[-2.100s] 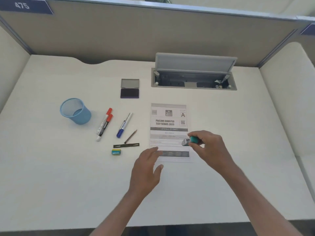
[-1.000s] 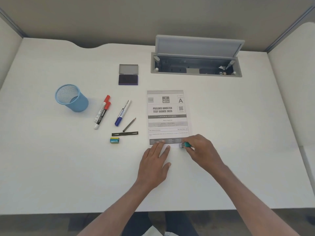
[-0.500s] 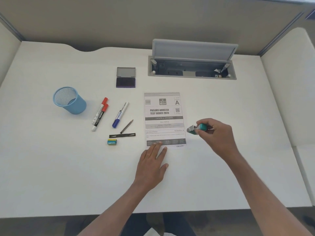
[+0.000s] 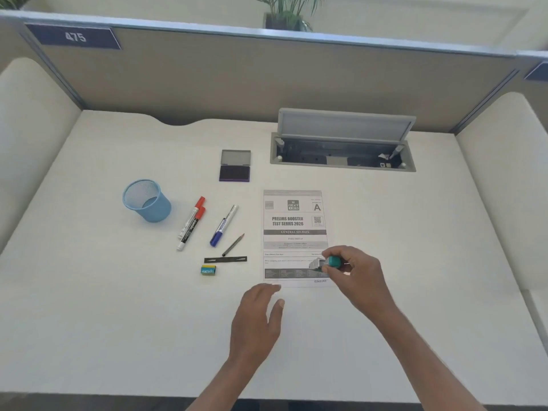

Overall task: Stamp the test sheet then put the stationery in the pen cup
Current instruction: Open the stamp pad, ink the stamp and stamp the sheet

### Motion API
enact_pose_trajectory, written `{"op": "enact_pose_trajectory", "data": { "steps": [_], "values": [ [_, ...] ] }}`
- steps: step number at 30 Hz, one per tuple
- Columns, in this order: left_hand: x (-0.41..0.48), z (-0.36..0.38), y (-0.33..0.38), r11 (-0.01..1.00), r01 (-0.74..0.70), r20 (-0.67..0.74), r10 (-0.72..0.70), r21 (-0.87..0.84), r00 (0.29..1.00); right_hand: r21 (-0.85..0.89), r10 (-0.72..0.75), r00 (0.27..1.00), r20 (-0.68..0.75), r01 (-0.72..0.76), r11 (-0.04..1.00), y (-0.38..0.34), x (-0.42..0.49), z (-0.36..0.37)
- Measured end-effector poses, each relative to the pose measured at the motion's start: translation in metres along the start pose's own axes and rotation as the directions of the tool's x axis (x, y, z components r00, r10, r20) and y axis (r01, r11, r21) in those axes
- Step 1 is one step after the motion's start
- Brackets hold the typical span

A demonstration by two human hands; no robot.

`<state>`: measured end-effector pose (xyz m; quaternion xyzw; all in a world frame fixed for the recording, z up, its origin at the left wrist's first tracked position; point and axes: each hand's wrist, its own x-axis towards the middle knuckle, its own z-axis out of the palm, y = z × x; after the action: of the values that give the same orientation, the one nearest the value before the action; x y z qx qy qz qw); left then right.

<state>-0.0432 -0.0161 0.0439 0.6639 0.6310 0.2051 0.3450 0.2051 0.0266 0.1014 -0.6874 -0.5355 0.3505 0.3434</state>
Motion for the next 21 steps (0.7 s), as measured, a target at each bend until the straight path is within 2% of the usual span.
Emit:
{"op": "enact_pose_trajectory", "data": {
  "steps": [6, 11, 16, 21],
  "values": [
    [-0.014, -0.012, -0.005, 0.958, 0.208, 0.056, -0.201, -0.199, 0.978, -0.041, -0.058, 0.997, 0.045, 0.060, 0.997, -0.009, 0.000, 0.021],
    [-0.012, -0.018, -0.002, 0.889, 0.316, 0.133, -0.288, -0.331, 0.948, -0.098, -0.178, 0.982, 0.067, 0.183, 0.978, -0.020, 0.004, 0.036],
    [-0.005, -0.022, 0.000, 0.850, 0.353, 0.144, -0.322, -0.390, 0.936, -0.111, -0.233, 0.964, 0.125, 0.247, 0.963, -0.031, 0.015, 0.052],
    [-0.002, -0.025, -0.007, 0.846, 0.368, 0.142, -0.340, -0.385, 0.930, -0.116, -0.261, 0.959, 0.113, 0.274, 0.955, -0.054, 0.039, 0.072]
  ]
}}
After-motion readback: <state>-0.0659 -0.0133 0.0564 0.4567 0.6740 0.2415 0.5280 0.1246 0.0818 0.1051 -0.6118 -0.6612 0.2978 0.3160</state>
